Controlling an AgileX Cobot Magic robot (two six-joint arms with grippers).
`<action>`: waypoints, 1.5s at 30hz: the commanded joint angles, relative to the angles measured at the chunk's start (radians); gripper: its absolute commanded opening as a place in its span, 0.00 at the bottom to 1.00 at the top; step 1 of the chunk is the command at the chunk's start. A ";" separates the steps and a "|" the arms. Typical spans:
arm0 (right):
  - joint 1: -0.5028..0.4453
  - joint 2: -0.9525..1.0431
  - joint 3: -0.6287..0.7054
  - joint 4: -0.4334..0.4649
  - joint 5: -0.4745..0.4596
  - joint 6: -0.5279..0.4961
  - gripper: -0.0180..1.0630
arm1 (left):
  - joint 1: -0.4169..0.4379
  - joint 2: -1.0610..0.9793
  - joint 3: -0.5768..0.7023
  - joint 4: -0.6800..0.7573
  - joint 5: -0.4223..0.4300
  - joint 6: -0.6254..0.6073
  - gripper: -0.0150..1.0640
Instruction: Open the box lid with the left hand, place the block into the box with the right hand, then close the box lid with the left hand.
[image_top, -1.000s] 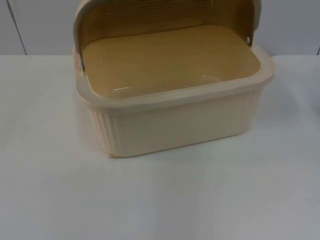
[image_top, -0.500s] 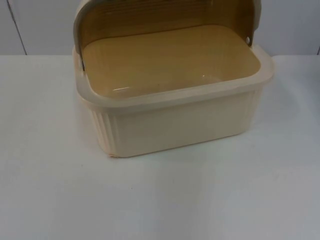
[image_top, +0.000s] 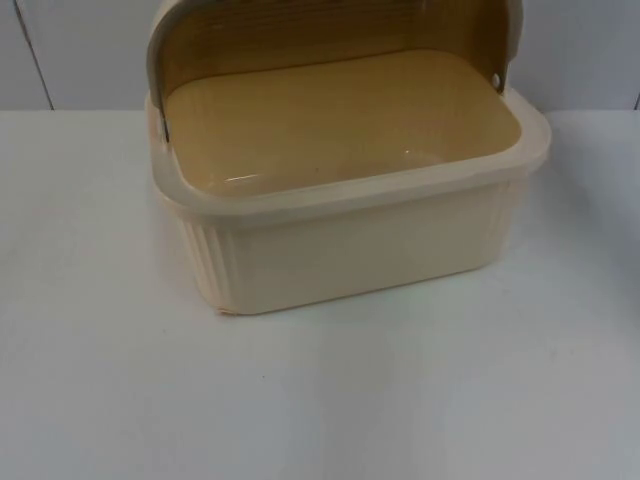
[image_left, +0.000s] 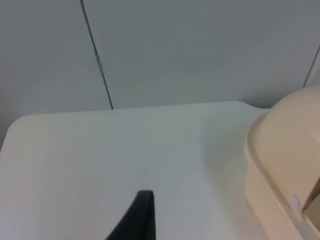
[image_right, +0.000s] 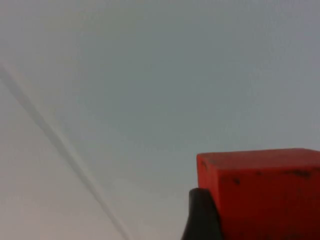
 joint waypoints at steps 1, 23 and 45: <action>0.051 -0.012 -0.007 0.019 -0.014 -0.075 0.02 | 0.003 -0.005 0.001 0.000 -0.007 -0.006 0.95; 0.371 -0.097 0.226 0.169 0.107 -0.482 0.02 | 0.003 -0.005 0.002 0.011 -0.007 -0.006 0.95; 0.285 -0.023 0.725 0.172 -0.498 -0.384 0.02 | 0.003 -0.005 0.002 0.011 -0.007 -0.006 0.95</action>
